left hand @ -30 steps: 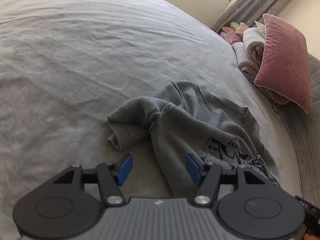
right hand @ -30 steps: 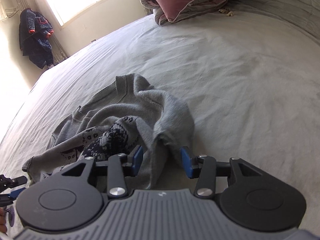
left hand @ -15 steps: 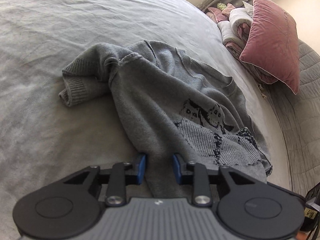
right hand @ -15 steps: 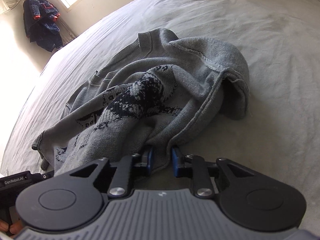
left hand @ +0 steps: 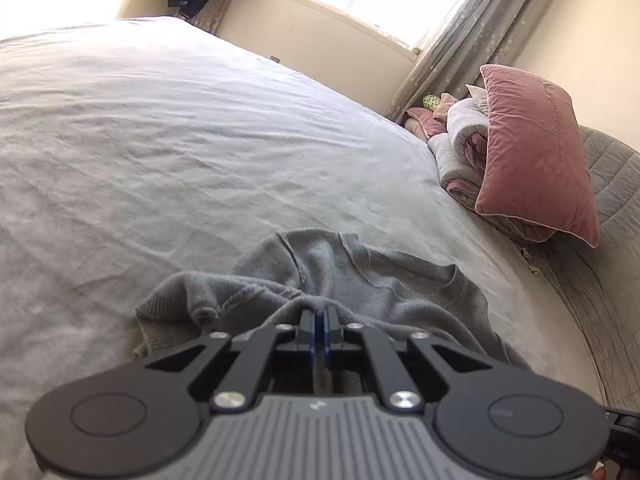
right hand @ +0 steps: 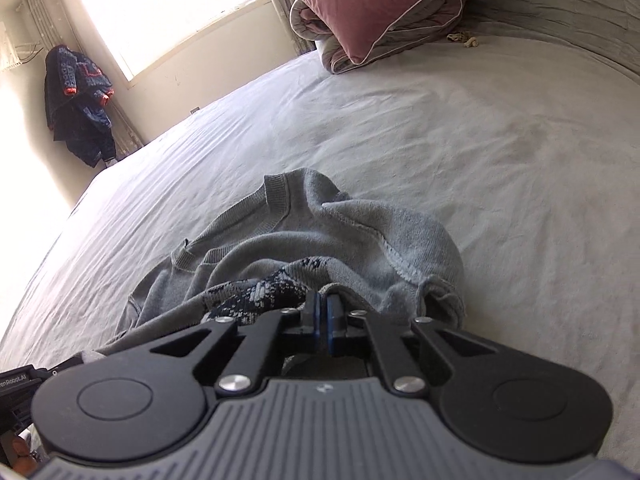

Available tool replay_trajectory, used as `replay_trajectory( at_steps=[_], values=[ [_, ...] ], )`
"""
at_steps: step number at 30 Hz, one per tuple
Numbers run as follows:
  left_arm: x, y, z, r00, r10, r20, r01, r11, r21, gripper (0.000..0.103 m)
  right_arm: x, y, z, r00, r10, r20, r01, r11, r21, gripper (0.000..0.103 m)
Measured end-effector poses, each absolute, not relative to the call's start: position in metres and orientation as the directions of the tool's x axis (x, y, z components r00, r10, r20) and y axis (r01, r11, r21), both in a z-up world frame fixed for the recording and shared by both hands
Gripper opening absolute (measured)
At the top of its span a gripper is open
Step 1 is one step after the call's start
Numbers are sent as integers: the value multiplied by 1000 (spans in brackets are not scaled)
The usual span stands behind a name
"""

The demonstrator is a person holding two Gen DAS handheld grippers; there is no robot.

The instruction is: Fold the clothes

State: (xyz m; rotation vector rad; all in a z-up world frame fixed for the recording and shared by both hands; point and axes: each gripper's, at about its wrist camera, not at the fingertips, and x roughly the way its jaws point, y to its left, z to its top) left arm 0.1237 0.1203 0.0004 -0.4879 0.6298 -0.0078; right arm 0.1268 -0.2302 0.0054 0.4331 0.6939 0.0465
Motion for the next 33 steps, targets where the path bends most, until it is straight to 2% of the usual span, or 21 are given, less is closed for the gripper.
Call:
replay_trajectory(
  at_steps=[6, 12, 13, 14, 16, 18, 19, 20, 21, 25, 30, 33],
  values=[
    [142, 135, -4, 811, -103, -575, -195, 880, -433, 4, 141, -241, 4, 784, 139, -605, 133, 914, 383, 4],
    [146, 138, -15, 775, -121, -621, -200, 884, -421, 7, 145, -248, -1, 766, 151, -624, 126, 918, 377, 5],
    [144, 138, -14, 773, -124, -622, -196, 886, -421, 16, 144, -248, -2, 762, 159, -628, 121, 918, 379, 6],
    [141, 138, -13, 772, -130, -622, -188, 888, -419, 29, 143, -249, -2, 757, 166, -632, 116, 918, 380, 14],
    [133, 137, -9, 769, -141, -623, -170, 895, -413, 42, 139, -249, -1, 750, 174, -639, 109, 920, 378, 15],
    [125, 135, -9, 754, -159, -638, -146, 906, -398, 43, 134, -249, -1, 743, 187, -643, 94, 921, 378, 17],
    [121, 134, -9, 742, -170, -648, -132, 911, -391, 45, 131, -249, 0, 739, 195, -645, 88, 921, 380, 23],
    [117, 133, -12, 728, -182, -661, -122, 914, -386, 45, 128, -249, 0, 735, 204, -646, 82, 920, 383, 35],
    [112, 132, -15, 710, -195, -677, -111, 918, -381, 45, 124, -248, -1, 730, 215, -648, 74, 919, 388, 39],
    [97, 128, -29, 642, -273, -716, -78, 906, -416, 44, 114, -238, -5, 688, 270, -673, 38, 913, 405, 40],
    [90, 117, -43, 581, -414, -701, -58, 838, -543, 43, 110, -218, -21, 619, 354, -701, 30, 881, 472, 40],
    [89, 105, -53, 542, -489, -683, -55, 791, -610, 36, 111, -207, -29, 591, 406, -697, 29, 853, 522, 40]
  ],
)
